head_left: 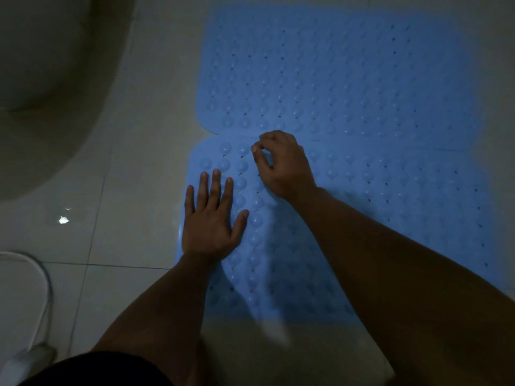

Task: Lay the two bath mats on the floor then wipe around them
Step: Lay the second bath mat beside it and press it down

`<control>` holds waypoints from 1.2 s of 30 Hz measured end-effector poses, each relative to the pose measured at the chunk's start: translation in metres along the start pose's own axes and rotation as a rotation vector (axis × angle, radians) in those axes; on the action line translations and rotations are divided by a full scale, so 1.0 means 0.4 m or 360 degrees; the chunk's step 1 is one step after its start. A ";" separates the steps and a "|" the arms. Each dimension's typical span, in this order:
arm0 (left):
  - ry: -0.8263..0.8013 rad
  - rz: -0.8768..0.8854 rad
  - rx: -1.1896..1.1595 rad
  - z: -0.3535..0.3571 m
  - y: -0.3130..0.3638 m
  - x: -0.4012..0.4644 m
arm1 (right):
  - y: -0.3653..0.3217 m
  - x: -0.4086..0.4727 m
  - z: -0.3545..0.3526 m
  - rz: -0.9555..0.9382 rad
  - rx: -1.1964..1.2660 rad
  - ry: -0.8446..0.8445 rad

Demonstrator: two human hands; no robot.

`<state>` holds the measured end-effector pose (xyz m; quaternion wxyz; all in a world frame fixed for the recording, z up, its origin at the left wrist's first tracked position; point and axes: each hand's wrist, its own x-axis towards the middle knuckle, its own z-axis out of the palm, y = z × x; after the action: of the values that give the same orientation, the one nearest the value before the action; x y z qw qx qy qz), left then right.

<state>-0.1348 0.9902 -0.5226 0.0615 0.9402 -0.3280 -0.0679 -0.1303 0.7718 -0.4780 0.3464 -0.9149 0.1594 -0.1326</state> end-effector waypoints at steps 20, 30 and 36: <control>0.0130 -0.0137 -0.0003 -0.119 0.024 0.021 | -0.097 -0.330 0.091 0.0183 -0.0719 -0.0571; 0.0180 -0.0189 0.0076 -0.086 -0.018 0.072 | -0.078 -0.329 0.121 0.0177 -0.0760 -0.0457; 0.0230 -0.0194 0.0088 -0.082 -0.044 0.091 | -0.085 -0.316 0.122 0.0187 -0.0736 -0.0513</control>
<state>-0.0905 0.9836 -0.4962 0.0550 0.9622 -0.2667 0.0057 -0.2218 0.8731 -0.5070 0.1566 -0.9680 0.1811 0.0747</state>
